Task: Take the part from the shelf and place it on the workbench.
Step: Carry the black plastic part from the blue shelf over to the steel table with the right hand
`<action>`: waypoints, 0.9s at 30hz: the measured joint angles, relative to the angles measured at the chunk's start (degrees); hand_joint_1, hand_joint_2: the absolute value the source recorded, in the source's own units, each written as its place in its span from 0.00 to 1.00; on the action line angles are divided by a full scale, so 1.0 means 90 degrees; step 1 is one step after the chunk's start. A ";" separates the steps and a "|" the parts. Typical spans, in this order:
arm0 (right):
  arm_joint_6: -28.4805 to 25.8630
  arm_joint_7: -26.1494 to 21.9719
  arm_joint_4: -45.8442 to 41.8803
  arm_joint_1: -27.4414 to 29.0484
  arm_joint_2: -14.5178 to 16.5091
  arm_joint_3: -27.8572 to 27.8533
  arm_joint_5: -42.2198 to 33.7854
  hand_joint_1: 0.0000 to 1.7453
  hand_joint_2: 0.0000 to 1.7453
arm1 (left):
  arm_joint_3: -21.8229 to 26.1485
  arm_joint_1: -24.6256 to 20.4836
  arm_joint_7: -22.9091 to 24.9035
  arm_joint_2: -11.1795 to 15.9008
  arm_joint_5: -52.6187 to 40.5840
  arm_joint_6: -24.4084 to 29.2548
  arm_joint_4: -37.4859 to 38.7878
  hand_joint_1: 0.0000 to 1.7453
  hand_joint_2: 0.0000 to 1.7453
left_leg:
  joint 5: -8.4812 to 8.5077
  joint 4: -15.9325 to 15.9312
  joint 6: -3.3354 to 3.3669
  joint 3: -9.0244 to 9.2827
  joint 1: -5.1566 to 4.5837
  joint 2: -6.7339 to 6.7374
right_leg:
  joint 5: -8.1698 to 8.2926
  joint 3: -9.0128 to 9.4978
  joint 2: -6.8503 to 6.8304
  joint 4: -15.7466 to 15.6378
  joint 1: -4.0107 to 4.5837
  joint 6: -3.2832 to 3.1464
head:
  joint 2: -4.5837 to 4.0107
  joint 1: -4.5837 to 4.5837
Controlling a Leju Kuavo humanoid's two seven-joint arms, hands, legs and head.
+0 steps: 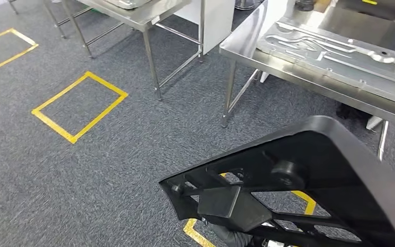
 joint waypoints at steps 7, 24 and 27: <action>-0.0025 -0.0013 0.0014 0.0007 0.0004 0.0000 0.0018 1.00 1.00 | 0.0002 0.0016 0.0013 0.0007 -0.0058 -0.0032 0.0000 0.00 1.00 | 0.0912 -0.1141 0.0068 0.0256 0.0046 -0.0465 | -0.0042 0.0033 0.0572 0.0054 0.0017 0.0076 | 0.0000 0.0001; -0.0073 0.0004 -0.0004 0.0048 0.0001 0.0000 0.0032 1.00 1.00 | 0.0004 -0.0004 0.0009 -0.0029 -0.0056 -0.0022 0.0000 0.00 1.00 | 0.0833 -0.1394 0.0201 0.0500 -0.0033 0.0466 | -0.0037 -0.0002 -0.0438 0.0025 0.0061 0.0224 | 0.0000 0.0002; -0.0078 0.0003 -0.0006 0.0065 0.0001 0.0000 0.0033 1.00 1.00 | 0.0004 -0.0025 0.0008 -0.0023 -0.0056 -0.0022 -0.0001 0.00 1.00 | 0.0730 -0.1334 0.0090 0.0538 -0.0028 0.0450 | -0.0008 0.0024 -0.0241 -0.0032 0.0023 0.0129 | 0.0000 0.0002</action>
